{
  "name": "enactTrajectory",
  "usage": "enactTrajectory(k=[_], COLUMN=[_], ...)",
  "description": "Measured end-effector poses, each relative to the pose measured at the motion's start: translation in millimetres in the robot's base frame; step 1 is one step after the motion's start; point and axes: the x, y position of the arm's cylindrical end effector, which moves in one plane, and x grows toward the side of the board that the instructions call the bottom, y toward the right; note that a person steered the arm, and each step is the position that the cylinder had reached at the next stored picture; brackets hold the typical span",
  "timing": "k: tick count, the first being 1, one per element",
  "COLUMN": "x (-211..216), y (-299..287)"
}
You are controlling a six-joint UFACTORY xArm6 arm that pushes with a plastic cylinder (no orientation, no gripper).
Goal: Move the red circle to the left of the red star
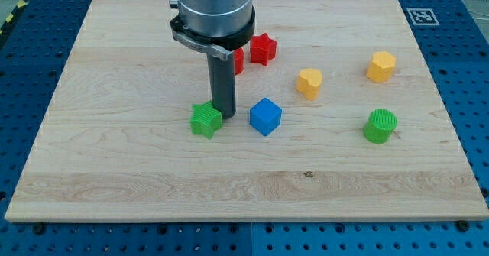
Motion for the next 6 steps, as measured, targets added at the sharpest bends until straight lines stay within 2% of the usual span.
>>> enactTrajectory(k=[1,2,3,6], x=[-33,-88,-106,-112], y=[0,0,-3,-95])
